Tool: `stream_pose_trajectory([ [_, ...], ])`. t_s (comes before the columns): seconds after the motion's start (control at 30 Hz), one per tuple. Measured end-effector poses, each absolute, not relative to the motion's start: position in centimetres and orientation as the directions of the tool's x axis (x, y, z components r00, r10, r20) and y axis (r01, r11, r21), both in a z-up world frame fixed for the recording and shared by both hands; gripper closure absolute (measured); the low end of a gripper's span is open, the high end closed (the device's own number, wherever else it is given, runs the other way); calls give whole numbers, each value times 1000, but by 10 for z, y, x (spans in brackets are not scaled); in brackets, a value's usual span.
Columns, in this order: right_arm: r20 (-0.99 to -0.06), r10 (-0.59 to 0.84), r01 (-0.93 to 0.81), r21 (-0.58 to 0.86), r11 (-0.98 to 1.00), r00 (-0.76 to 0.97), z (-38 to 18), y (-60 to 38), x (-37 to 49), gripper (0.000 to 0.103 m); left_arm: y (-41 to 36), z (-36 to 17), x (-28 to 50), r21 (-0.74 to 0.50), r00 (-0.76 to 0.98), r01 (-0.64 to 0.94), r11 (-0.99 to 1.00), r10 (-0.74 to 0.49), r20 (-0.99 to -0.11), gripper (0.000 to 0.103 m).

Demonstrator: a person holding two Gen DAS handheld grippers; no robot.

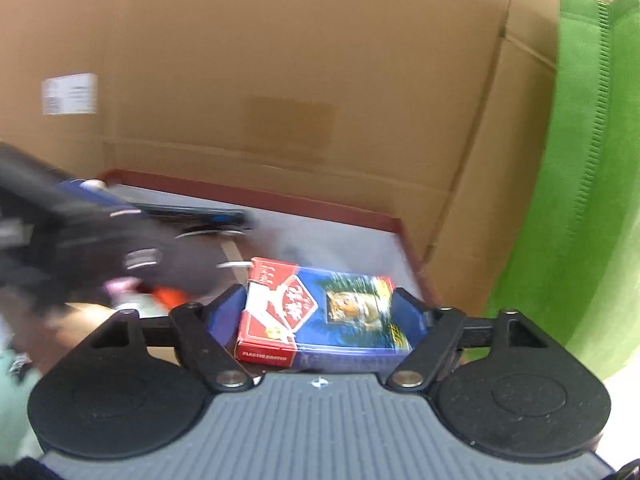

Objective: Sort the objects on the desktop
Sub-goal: 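Lower the card box into the brown box and open the left gripper, then withdraw the left gripper from the brown box back over the table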

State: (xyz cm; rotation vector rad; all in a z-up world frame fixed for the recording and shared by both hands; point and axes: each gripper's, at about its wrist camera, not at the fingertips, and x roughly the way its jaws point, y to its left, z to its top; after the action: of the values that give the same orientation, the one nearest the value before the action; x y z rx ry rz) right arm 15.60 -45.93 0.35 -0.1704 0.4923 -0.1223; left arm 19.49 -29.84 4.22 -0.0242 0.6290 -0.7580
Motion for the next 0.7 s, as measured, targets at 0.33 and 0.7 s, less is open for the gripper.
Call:
stream_pose_trajectory([
  [0.33,-404,-65,64,-16,998,912,19,-465,115,14,-289,42,169,-207,579,662,720,-667,-469,9],
  [0.7,-408,-31,46,26,999,913,11,-411,64,6,-247,28,110,-164,652,582,796,-578,-492,3],
])
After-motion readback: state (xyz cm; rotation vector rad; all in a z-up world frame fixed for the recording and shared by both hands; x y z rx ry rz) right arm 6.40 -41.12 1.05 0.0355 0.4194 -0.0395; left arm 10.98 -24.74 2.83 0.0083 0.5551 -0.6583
